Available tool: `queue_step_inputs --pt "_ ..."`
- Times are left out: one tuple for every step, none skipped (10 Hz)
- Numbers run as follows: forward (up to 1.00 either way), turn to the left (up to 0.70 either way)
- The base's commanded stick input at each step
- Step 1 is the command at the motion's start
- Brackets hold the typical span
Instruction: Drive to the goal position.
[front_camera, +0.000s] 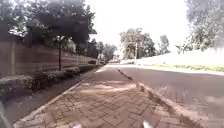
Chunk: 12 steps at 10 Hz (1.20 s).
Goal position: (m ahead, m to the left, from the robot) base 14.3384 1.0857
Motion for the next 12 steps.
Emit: queue_step_inputs --pt "0.70 0.00" --pt "0.70 0.00" --pt "0.70 0.00" --pt "0.70 0.00" --pt "0.70 0.00" --pt "0.70 0.00" --pt "0.70 0.00" --pt "0.70 0.00" --pt "0.70 0.00" --pt "0.70 0.00" --pt "0.70 0.00" --pt "0.70 0.00"
